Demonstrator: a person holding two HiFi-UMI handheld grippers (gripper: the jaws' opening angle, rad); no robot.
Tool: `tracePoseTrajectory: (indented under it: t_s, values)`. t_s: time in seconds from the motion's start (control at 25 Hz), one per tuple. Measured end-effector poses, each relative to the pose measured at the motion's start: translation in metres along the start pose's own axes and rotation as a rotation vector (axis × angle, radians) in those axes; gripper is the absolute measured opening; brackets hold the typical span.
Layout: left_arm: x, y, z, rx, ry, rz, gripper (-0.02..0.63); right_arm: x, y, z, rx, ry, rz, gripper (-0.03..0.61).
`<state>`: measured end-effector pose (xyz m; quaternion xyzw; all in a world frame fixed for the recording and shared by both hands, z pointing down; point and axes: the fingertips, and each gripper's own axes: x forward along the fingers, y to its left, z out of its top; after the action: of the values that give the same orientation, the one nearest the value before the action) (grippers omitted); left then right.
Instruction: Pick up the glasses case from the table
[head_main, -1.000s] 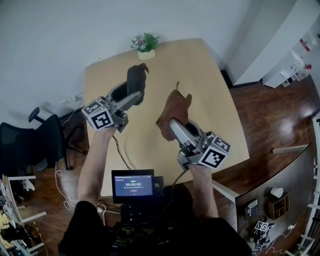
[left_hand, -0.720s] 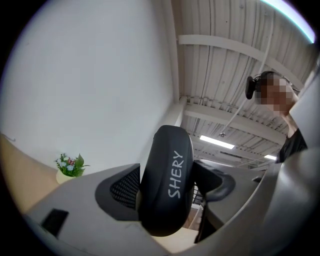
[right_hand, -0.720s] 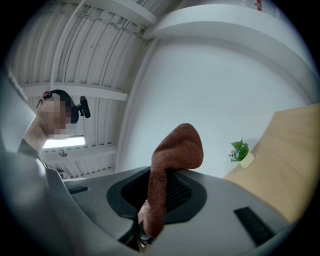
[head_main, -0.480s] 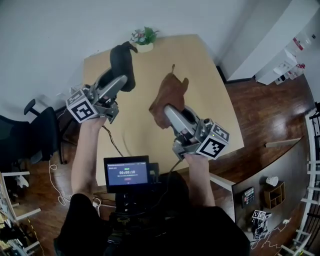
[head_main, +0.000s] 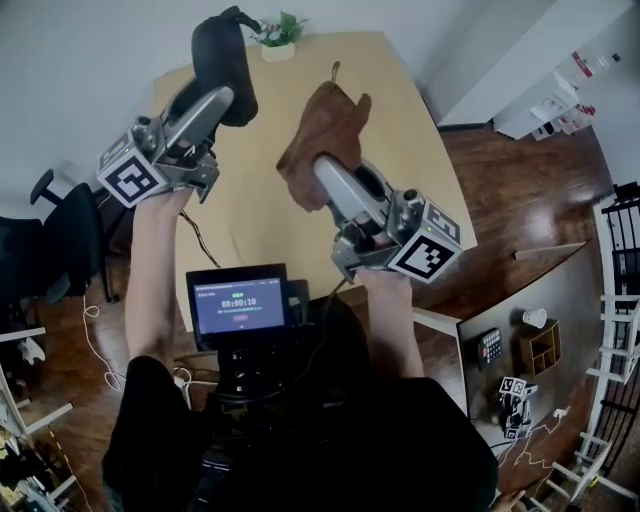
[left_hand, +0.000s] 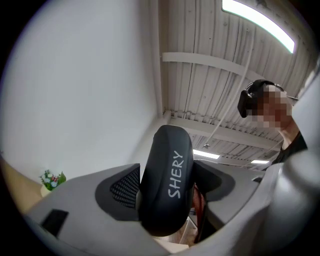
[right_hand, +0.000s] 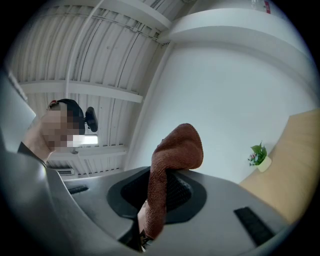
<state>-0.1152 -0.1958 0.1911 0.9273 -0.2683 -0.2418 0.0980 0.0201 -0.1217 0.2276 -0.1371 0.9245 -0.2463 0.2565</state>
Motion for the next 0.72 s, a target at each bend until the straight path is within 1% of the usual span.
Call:
tracePoseTrajectory:
  t_s: [0.16,0.36,0.48,0.6,0.72]
  values:
    - [0.004,-0.004,0.0,0.016,0.001,-0.004,0.354,-0.005,0.003,0.005,-0.013,-0.024,-0.001,0.064]
    - [0.01,-0.014,0.004,0.03,0.007,-0.034,0.354,-0.008,0.015,0.006,-0.041,-0.041,-0.002,0.062]
    - [0.001,-0.028,0.005,0.032,0.018,-0.05,0.354,-0.011,0.033,-0.003,-0.055,-0.045,-0.015,0.061]
    - [-0.015,-0.052,0.009,0.046,0.017,-0.07,0.354,-0.015,0.058,-0.015,-0.079,-0.047,-0.015,0.061]
    - [-0.02,-0.071,0.008,0.057,0.022,-0.082,0.354,-0.025,0.076,-0.017,-0.096,-0.053,-0.012,0.061]
